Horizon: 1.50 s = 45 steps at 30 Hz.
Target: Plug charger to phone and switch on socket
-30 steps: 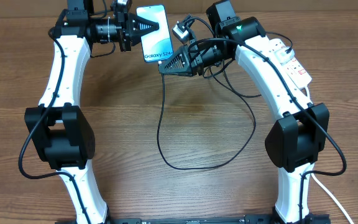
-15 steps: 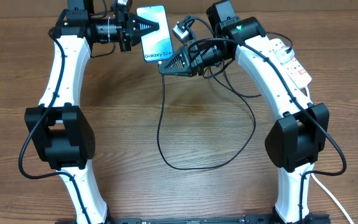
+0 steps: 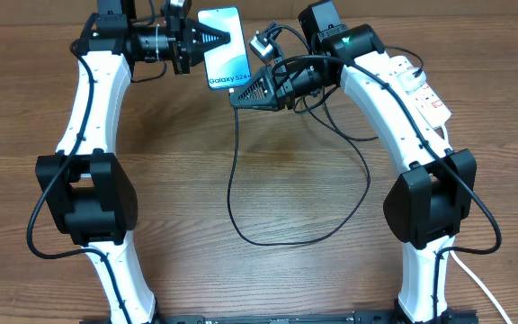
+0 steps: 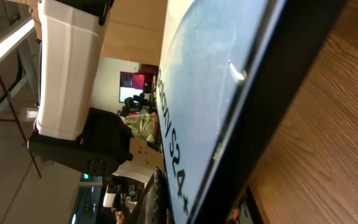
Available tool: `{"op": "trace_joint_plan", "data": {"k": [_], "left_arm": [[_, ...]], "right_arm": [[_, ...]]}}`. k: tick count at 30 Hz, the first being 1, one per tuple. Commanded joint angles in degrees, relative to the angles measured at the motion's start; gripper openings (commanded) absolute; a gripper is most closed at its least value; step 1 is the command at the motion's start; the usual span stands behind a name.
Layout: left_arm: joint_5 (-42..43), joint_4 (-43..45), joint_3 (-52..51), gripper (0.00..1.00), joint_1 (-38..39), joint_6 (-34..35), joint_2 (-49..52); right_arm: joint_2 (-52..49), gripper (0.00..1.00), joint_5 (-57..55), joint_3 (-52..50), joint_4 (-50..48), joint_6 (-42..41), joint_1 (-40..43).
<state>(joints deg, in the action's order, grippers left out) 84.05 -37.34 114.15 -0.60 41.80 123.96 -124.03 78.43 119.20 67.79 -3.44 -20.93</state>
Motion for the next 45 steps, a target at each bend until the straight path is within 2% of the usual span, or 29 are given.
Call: {"op": "trace_joint_plan", "data": {"k": [1, 19, 45], "left_arm": [[5.86, 0.33, 1.51, 0.04, 1.29, -1.07, -2.38], [6.47, 0.33, 1.51, 0.04, 1.44, -1.99, -2.38], [6.45, 0.33, 1.51, 0.04, 1.81, -0.83, -2.38]], "right_arm": [[1.66, 0.04, 0.04, 1.64, -0.68, 0.15, 0.39], [1.66, 0.04, 0.09, 1.64, -3.72, -4.0, 0.39], [1.64, 0.04, -1.46, 1.62, -4.17, -4.09, -0.5]]}}
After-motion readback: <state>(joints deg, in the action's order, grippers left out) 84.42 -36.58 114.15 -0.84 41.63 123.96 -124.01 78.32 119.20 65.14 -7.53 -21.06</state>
